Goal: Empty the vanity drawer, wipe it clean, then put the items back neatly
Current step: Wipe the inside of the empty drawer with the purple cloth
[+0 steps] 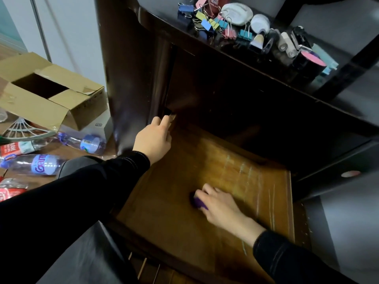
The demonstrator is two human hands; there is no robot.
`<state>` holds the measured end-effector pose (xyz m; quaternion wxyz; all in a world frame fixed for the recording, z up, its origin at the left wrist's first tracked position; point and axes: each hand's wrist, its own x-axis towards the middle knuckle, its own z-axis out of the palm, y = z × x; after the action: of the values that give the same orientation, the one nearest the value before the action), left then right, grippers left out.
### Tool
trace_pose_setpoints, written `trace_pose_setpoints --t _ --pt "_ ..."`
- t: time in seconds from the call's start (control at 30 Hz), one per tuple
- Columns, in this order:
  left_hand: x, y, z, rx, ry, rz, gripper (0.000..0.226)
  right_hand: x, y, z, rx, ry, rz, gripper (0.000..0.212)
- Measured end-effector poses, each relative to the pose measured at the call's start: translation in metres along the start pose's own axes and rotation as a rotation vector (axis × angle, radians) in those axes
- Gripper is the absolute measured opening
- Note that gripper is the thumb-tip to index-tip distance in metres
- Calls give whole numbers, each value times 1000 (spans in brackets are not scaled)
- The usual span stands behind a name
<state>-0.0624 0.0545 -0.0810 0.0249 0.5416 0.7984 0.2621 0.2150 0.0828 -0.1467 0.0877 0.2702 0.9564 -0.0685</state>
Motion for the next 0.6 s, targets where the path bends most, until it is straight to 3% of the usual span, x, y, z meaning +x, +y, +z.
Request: trace_pose_setpoints --t 0.23,0.37,0.5,0.6 --pt "0 1 -3 14 -14 -16 40 77 35 -37 -30 43 319 32" --pt "-1 2 -4 19 -20 -20 40 57 21 -26 -67 51 267 36" --pt "-1 1 -3 -19 -7 -25 42 5 -9 4 -41 23 42 47" --pt "0 0 -1 -23 0 -20 41 10 -3 0 -31 23 46 42"
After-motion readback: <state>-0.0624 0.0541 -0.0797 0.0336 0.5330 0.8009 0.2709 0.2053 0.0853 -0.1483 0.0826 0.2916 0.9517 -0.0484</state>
